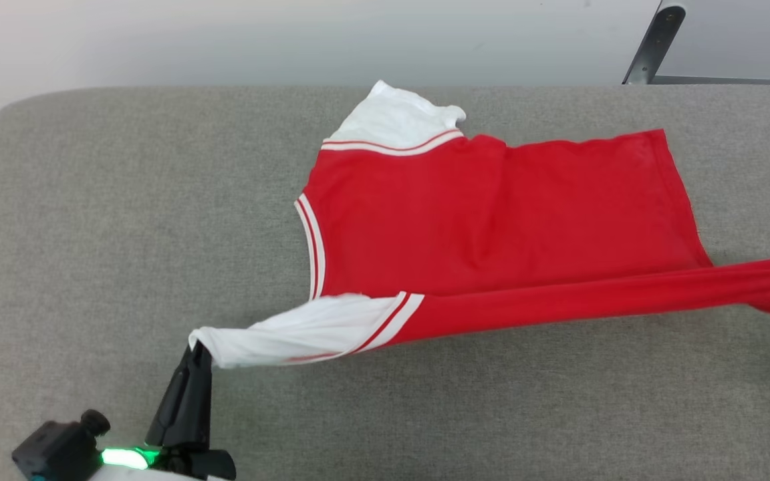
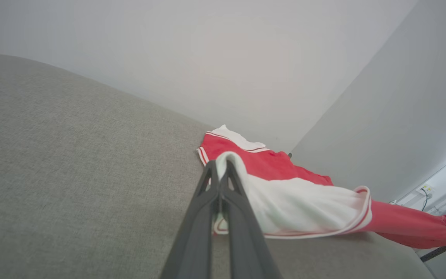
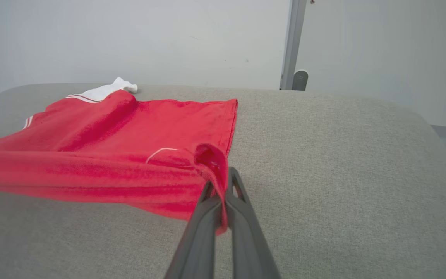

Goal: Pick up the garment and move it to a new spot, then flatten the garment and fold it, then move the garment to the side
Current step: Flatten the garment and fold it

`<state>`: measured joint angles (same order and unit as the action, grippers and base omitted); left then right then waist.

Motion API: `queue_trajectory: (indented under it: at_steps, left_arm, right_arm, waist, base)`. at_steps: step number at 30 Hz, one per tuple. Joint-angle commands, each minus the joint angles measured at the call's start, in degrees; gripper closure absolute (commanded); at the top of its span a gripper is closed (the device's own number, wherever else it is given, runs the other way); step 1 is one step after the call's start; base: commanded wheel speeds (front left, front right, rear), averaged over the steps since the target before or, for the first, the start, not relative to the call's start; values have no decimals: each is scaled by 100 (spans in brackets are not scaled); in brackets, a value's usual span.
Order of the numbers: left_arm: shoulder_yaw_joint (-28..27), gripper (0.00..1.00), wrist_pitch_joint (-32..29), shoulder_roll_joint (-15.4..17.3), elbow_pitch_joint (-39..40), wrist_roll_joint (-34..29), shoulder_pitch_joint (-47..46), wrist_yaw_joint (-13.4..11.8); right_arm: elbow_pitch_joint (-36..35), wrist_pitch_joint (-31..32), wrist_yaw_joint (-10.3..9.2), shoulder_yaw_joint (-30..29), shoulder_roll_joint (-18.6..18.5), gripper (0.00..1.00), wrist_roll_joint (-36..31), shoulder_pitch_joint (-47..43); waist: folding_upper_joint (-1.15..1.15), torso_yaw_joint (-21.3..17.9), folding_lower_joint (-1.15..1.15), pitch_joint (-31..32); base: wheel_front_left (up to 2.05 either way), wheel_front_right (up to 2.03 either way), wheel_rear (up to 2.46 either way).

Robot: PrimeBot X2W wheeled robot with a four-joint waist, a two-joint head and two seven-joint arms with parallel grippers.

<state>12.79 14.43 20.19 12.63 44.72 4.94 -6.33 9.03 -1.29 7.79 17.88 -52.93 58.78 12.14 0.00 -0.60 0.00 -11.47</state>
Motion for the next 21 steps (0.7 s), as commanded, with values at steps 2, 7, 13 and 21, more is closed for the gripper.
queue_trajectory:
  at_steps: [2,7,13,21]
  left_arm:
    - [-69,100,-56,127,233,-124,109,-193]
    - [68,100,-328,241,190,-199,-274,-122]
    - [236,100,-618,262,-470,-200,-1113,87]
    - [638,100,-657,165,-1864,-569,-2220,371]
  right_arm:
    - [-107,125,-55,-448,37,100,-156,-298]
    - [-418,548,-53,-927,379,100,-470,-506]
    - [-437,1186,-46,-1218,861,100,-892,-130]
    - [90,1629,-38,-1084,1373,100,-1515,659]
  waist:
    - [0,13,0,-33]
    - [0,46,0,-137]
    - [0,60,0,-478]
    - [0,66,0,-980]
  base:
    - [0,0,0]
    - [0,0,0]
    - [0,0,0]
    - [0,0,0]
